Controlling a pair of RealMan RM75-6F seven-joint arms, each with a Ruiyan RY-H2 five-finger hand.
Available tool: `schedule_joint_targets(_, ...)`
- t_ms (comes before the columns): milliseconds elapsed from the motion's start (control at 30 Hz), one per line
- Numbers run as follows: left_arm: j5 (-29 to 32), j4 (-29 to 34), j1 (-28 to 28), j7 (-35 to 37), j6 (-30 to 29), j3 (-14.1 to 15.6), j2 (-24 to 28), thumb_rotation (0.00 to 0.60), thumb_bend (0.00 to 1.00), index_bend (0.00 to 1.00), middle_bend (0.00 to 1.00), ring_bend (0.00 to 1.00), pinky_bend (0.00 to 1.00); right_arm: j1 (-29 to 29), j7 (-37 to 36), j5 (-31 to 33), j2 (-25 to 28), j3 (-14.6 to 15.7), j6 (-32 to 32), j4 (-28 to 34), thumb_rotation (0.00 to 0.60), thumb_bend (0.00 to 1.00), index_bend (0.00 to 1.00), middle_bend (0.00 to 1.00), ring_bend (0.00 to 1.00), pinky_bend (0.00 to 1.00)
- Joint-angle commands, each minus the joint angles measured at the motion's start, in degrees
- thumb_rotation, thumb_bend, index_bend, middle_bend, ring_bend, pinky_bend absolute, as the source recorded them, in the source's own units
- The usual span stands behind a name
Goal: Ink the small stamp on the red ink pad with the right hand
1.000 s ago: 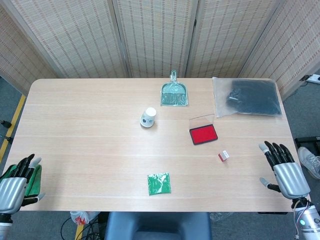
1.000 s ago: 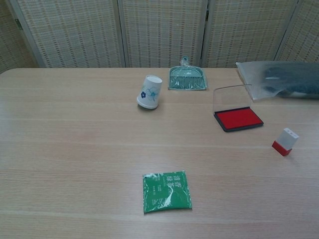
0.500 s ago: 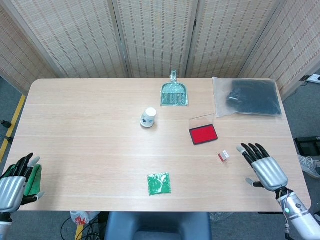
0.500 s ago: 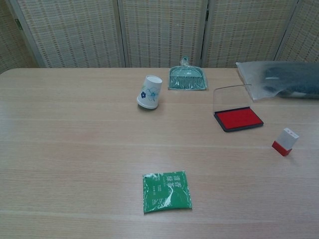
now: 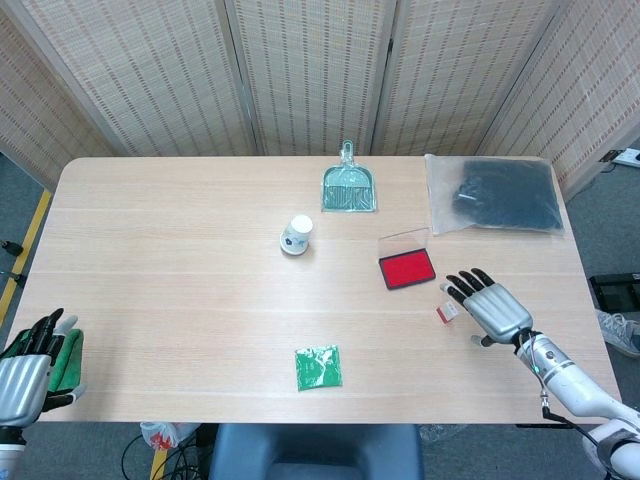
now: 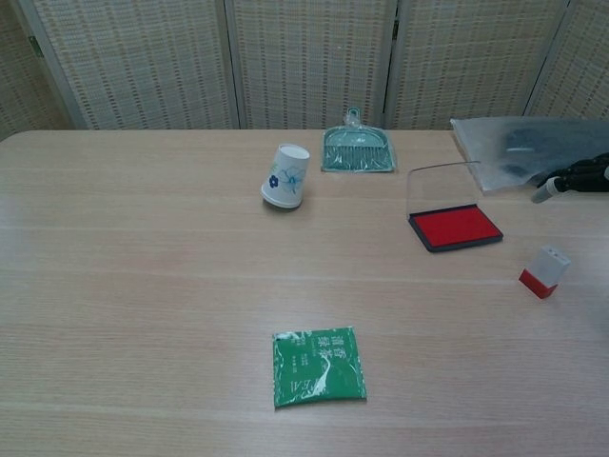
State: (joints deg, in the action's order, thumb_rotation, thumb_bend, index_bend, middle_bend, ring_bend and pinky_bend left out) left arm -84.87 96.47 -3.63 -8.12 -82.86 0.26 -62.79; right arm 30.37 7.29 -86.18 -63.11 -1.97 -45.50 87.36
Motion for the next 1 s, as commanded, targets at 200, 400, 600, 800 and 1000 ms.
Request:
schedule_joint_targets(200,0.1,0.0,0.0,0.5,0.1,0.0,0.2,0.600,0.18,0.11,0.00,0.00,0.26,0.3,-5.0,0.2,-4.5,0.9,-0.8,-6.2,0.600,0.22,0.18,0.05,0.03,0.03)
schedule_joint_targets(400,0.1,0.0,-0.1,-0.1,0.5,0.1,0.0,0.600,0.18,0.11,0.00,0.00,0.26,0.6,-11.8,-2.0,-8.9,2.0,-2.2,-14.1,0.600,0.22,0.22,0.07,0.03,0.03)
schedule_joint_targets(600,-0.6,0.2,0.2,0.1,-0.3,0.4,0.1,0.600,0.17,0.11,0.00,0.00,0.26,1.0,-10.5,-1.9,-11.8,2.3,-2.7,-17.7,0.600,0.22,0.23,0.07,0.03,0.03)
schedule_joint_targets(800,-1.0,0.2,0.4,0.3,-0.6,0.5,0.2,0.600,0.17,0.10,0.00,0.00,0.26,1.9,-11.1,-1.3,-12.9,2.2,-2.2,-18.3,0.600,0.22,0.25,0.08,0.03,0.03)
schedule_joint_targets(1000,-1.1,0.1,0.5,0.6,-0.7,0.5,0.3,0.600,0.17,0.10,0.00,0.00,0.26,2.1,-10.7,-0.5,-13.5,2.2,-2.2,-19.1,0.600,0.22,0.28,0.08,0.03,0.03)
